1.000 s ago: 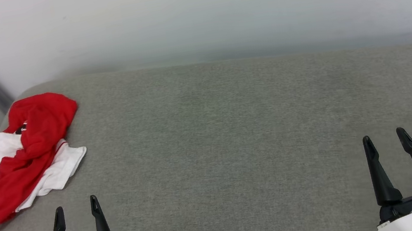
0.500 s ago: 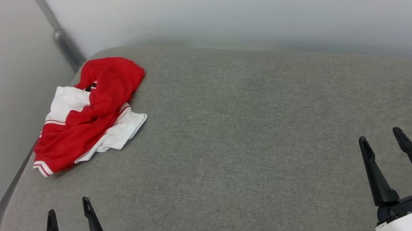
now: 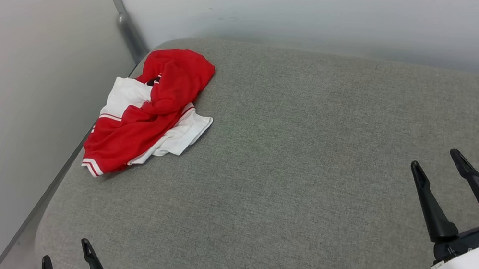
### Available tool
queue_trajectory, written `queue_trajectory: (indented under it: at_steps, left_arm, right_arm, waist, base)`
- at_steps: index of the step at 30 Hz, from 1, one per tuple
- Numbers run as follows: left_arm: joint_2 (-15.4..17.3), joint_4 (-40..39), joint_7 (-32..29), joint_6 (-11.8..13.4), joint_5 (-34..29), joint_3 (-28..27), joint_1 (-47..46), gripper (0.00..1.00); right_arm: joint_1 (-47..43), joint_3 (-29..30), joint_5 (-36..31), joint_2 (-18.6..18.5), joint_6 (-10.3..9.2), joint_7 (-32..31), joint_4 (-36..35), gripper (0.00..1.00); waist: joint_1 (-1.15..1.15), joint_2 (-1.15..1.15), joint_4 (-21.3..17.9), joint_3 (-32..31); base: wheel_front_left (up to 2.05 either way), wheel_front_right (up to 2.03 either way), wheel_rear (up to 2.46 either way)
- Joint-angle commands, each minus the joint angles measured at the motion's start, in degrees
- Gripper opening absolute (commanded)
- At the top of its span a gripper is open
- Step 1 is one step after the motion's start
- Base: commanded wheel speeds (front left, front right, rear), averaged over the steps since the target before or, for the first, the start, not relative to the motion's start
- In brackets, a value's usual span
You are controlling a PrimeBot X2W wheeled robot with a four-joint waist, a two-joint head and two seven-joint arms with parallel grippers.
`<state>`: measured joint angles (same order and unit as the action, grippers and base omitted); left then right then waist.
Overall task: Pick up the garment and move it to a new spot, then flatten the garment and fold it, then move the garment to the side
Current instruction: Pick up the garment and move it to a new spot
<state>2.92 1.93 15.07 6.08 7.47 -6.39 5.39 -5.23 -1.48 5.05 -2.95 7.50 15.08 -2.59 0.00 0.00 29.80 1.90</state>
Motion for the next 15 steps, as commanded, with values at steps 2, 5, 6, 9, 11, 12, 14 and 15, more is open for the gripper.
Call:
queue_trajectory:
  at_steps: [2, 5, 6, 9, 11, 12, 14, 15]
  left_arm:
    - [0.0, -0.1, 0.2, 0.1, -0.1, -0.5, 0.1, 1.0]
    - [0.0, 0.6, 0.2, -1.4, -0.4, -1.0, -1.5, 1.0]
    - [0.0, 0.6, 0.2, -1.4, -0.4, -1.0, -1.5, 1.0]
    - [1.1, 1.4, 0.2, -3.9, -0.9, -2.8, -4.6, 1.0]
    - [1.8, 2.1, 0.2, -5.4, -0.4, -4.3, -7.8, 1.0]
    - [2.4, 2.6, 0.2, -6.3, 0.1, -5.2, -9.6, 1.0]
    - [4.5, 4.3, 0.2, -8.2, 0.4, -6.7, -13.7, 1.0]
    - [5.3, 5.1, 0.2, -9.1, 1.1, -7.5, -16.2, 1.0]
  right_arm:
    - [0.5, -0.3, -0.1, 0.1, -0.02, 0.1, -0.1, 1.0]
    - [0.1, -0.1, -0.2, 0.1, -0.02, 0.1, -0.4, 1.0]
    - [0.1, -0.1, -0.2, 0.1, -0.02, 0.1, -0.4, 1.0]
    - [0.2, 0.2, -0.9, 0.1, -0.02, 0.1, -0.7, 1.0]
    - [1.0, 0.5, -1.8, 0.1, -0.02, 0.1, -1.0, 1.0]
    - [1.5, 0.4, -2.3, 0.1, -0.02, 0.1, -1.2, 1.0]
    - [2.5, 0.6, -3.3, 0.1, -0.02, 0.1, -1.5, 1.0]
    - [3.0, 0.8, -3.7, 0.1, -0.02, 0.1, -1.6, 1.0]
  waist:
    - [0.0, 0.0, 0.0, 0.1]
    - [0.0, 0.0, -0.1, 0.4]
    - [0.0, 0.0, -0.1, 0.4]
    - [0.0, 0.0, -0.7, 1.6]
    - [0.0, 0.0, -1.4, 2.9]
    - [0.0, 0.0, -1.8, 3.8]
    - [0.0, 0.0, -2.8, 5.6]
    - [0.0, 0.0, -3.2, 6.6]
  base:
    - [0.0, 0.0, 0.0]
    - [0.0, 0.0, 0.0]
    - [0.0, 0.0, 0.0]
    - [0.0, 0.0, 0.0]
    - [0.0, 0.0, 0.0]
    - [0.0, 0.0, 0.0]
    - [0.0, 0.0, 0.0]
    - [0.0, 0.0, 0.0]
